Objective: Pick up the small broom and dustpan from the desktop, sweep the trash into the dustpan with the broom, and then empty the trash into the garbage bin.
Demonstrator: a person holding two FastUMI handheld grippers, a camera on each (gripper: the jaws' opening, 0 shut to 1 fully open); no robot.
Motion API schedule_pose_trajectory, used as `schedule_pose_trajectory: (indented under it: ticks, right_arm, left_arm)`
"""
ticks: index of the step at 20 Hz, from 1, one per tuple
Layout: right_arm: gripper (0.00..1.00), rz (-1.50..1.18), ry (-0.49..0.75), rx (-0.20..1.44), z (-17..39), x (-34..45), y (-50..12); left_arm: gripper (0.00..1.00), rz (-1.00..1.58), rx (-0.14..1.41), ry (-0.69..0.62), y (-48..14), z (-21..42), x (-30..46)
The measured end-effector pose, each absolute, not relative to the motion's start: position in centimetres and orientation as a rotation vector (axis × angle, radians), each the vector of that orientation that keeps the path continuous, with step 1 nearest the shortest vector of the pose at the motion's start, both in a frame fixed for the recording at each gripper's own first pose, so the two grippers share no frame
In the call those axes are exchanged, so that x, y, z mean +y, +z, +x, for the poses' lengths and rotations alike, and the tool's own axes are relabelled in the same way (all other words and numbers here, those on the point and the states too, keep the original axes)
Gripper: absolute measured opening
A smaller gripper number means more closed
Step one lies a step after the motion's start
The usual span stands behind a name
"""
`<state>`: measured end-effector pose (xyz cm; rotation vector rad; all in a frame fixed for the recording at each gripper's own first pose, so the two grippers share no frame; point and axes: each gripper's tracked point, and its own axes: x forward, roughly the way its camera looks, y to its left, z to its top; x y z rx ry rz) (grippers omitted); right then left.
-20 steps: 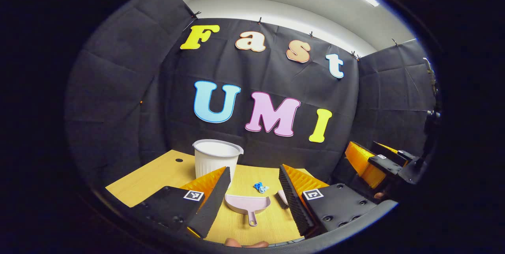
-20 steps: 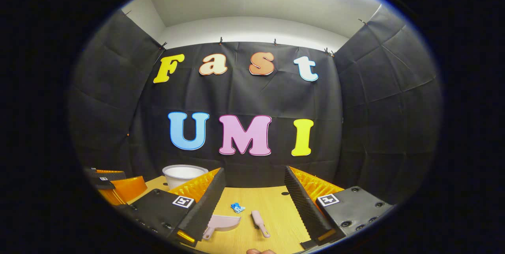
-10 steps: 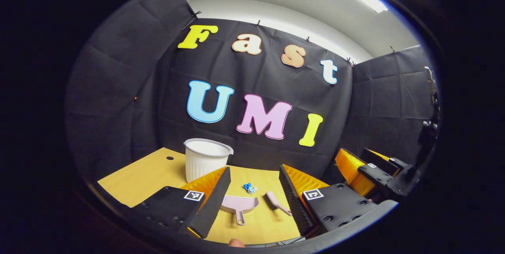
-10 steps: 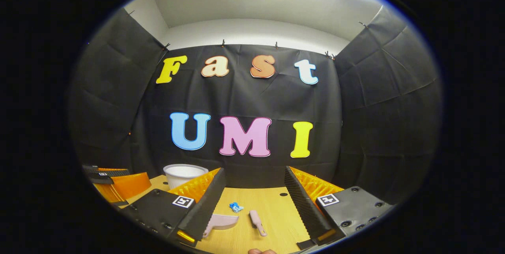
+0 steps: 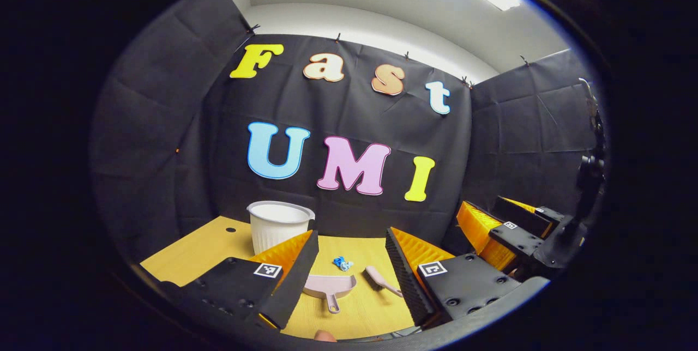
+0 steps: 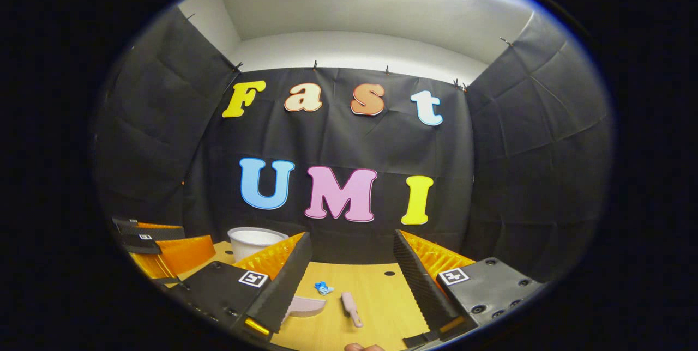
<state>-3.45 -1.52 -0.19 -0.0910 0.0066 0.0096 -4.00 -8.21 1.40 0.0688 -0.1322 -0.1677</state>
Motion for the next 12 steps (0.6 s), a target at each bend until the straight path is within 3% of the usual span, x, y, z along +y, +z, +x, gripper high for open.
schedule_pose_trajectory:
  ticks: [2,3,5,6,11,12]
  right_arm:
    - [0.92,-0.097,-0.001,0.007,-3.0,-1.8,-0.3]
    - [0.98,-0.092,-0.002,0.016,-2.9,-1.8,-0.4]
    - [0.98,-0.093,-0.008,0.022,-2.4,-2.0,-0.6]
    - [0.93,-0.097,-0.013,0.019,-2.1,-2.3,-0.5]
    - [0.93,-0.135,-0.012,0.029,0.3,-2.6,-1.3]
    - [0.98,-0.141,-0.013,0.045,1.0,-2.7,-1.9]
  left_arm:
    - [0.74,0.099,-0.134,-0.168,1.3,-3.3,-8.3]
    - [0.74,0.105,-0.128,-0.162,1.2,-2.9,-8.2]
    - [0.74,0.098,-0.111,-0.152,1.0,-2.1,-7.9]
    - [0.74,0.089,-0.105,-0.152,1.0,-1.9,-8.0]
    - [0.74,0.054,-0.038,-0.131,-0.6,0.3,-6.9]
    - [0.74,0.047,-0.016,-0.115,-0.9,1.0,-6.5]
